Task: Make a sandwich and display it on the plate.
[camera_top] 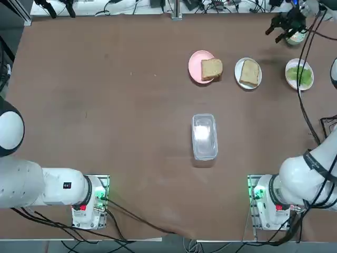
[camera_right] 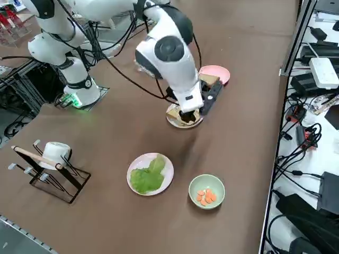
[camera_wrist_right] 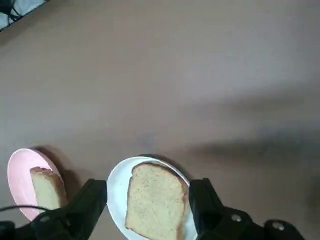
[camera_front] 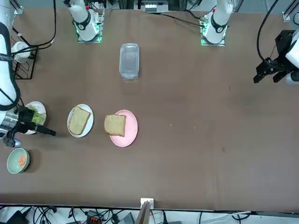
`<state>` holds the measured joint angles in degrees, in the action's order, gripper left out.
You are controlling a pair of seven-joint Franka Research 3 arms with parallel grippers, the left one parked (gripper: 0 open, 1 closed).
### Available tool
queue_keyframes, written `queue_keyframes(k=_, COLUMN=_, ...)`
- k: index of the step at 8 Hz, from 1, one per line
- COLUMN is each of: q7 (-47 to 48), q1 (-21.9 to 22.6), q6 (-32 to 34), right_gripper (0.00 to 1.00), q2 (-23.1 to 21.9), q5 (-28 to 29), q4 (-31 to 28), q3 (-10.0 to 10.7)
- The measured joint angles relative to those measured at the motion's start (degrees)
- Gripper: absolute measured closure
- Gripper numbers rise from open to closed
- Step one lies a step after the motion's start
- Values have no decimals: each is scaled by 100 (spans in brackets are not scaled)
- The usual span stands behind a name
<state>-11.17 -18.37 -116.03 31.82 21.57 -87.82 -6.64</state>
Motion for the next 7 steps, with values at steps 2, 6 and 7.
queue_keyframes(k=2, q7=21, q1=154, q6=33, right_gripper=0, q2=1, q5=-147, q4=66, q3=-13)
queue_keyframes(k=6, q7=-925, q1=-37, q6=-54, right_gripper=0, q2=13, q5=-1802, q4=99, q3=65)
queue_keyframes(k=7, q7=-1410, q1=-127, q6=-279, right_gripper=0, q2=82, q5=-1979, q4=142, q3=76)
